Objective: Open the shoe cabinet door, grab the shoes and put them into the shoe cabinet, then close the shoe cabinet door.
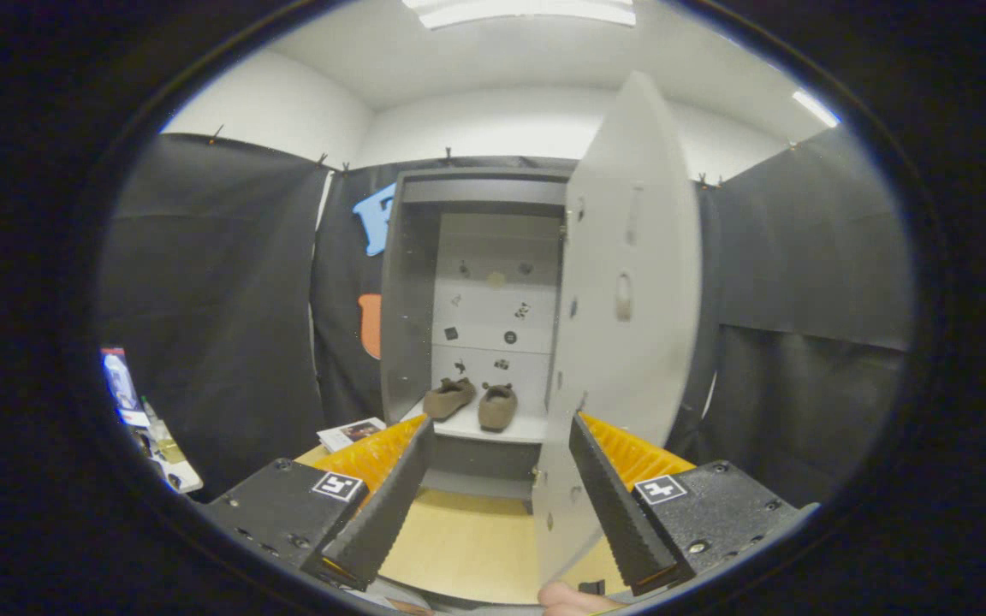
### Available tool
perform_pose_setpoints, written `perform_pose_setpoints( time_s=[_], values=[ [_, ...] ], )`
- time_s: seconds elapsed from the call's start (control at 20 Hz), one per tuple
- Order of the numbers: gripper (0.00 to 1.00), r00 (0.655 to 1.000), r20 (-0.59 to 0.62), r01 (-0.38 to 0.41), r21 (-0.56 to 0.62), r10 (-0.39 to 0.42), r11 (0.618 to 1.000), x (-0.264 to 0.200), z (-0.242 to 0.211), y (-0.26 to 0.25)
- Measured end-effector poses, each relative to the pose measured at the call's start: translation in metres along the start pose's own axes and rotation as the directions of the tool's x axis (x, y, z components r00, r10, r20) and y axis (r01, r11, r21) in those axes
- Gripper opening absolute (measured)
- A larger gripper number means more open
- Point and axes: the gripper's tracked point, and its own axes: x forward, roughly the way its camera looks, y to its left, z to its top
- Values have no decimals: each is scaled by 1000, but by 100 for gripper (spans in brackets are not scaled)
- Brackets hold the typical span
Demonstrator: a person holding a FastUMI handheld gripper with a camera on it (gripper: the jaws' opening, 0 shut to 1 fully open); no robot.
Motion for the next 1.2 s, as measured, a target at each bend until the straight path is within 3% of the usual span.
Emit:
perform_pose_setpoints(
  time_s=[0.2,0.4,0.65,0.9,1.2],
  values=[
    [100,993,44,111,30,-113,993,-30,8,-92],
    [100,988,67,131,104,-138,986,-25,10,-181],
    [100,974,111,203,-37,-197,979,10,-9,-299],
    [99,991,28,133,-67,-131,989,43,-43,-311],
    [99,1000,-3,9,-56,-9,998,87,-58,-263]
  ],
)
